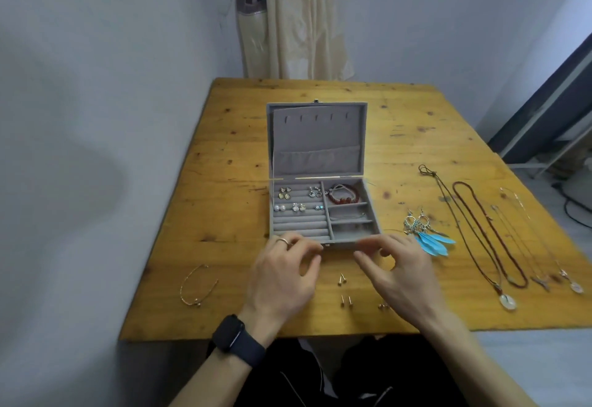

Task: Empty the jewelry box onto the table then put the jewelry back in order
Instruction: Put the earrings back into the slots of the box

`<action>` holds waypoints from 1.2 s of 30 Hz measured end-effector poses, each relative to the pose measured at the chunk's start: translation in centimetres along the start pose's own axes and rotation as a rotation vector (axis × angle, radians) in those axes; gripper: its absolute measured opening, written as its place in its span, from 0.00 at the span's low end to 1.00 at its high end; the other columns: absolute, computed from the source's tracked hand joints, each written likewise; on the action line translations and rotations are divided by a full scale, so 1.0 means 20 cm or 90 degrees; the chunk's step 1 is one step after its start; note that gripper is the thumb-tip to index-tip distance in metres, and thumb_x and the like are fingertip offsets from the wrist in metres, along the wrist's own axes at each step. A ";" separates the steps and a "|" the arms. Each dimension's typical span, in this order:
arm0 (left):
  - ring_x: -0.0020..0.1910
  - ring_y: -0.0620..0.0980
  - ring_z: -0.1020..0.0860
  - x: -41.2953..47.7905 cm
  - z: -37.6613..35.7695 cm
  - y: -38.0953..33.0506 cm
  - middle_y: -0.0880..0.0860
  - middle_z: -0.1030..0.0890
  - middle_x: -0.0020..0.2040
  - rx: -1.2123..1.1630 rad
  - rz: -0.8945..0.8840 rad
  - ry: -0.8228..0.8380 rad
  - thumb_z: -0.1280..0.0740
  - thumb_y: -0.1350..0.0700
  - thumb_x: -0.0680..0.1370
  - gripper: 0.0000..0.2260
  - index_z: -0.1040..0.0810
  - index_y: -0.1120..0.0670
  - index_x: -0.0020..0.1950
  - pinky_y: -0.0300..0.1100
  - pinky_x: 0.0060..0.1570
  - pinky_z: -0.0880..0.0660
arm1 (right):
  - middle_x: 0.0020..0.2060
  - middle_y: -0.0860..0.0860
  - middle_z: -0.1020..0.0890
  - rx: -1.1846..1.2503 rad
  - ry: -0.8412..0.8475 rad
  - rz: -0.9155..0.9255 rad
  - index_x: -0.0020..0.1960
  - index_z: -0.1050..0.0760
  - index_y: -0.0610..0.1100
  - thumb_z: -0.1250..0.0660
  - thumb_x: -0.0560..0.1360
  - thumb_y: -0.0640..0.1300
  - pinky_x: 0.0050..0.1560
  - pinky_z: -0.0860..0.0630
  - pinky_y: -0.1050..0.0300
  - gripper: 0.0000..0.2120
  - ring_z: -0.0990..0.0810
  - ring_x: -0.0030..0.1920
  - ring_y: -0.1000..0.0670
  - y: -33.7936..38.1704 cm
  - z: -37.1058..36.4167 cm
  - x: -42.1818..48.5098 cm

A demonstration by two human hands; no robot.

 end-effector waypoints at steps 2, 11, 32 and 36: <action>0.52 0.43 0.25 -0.04 -0.07 -0.03 0.40 0.21 0.49 -0.012 -0.006 0.033 0.32 0.45 0.74 0.08 0.17 0.42 0.51 0.43 0.49 0.22 | 0.39 0.64 0.19 -0.016 0.021 -0.007 0.46 0.17 0.56 0.23 0.71 0.50 0.47 0.31 0.65 0.05 0.26 0.45 0.57 -0.04 -0.03 -0.04; 0.49 0.44 0.27 -0.09 -0.19 -0.05 0.39 0.20 0.48 0.013 -0.012 0.077 0.34 0.37 0.72 0.13 0.14 0.40 0.49 0.47 0.50 0.24 | 0.42 0.60 0.19 -0.076 0.083 -0.005 0.49 0.16 0.59 0.26 0.72 0.57 0.47 0.27 0.53 0.07 0.29 0.45 0.53 -0.09 -0.15 -0.13; 0.49 0.44 0.27 -0.10 -0.19 -0.01 0.40 0.19 0.47 -0.073 0.017 0.081 0.33 0.43 0.76 0.09 0.16 0.45 0.46 0.47 0.50 0.25 | 0.44 0.56 0.18 -0.152 0.060 0.050 0.48 0.16 0.55 0.31 0.76 0.56 0.42 0.26 0.53 0.07 0.28 0.45 0.50 -0.04 -0.20 -0.14; 0.46 0.40 0.22 -0.08 -0.13 0.00 0.40 0.19 0.44 -0.155 0.050 0.126 0.30 0.45 0.77 0.06 0.16 0.46 0.47 0.44 0.46 0.22 | 0.43 0.58 0.20 -0.080 0.068 0.047 0.48 0.17 0.54 0.31 0.77 0.55 0.44 0.29 0.58 0.06 0.27 0.46 0.52 -0.04 -0.19 -0.11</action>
Point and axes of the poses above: each hand's wrist, its own x-axis towards the middle knuckle, its own z-axis out of the back of the hand, y = z × x, the point moved 9 cm from there along x, towards the middle knuckle
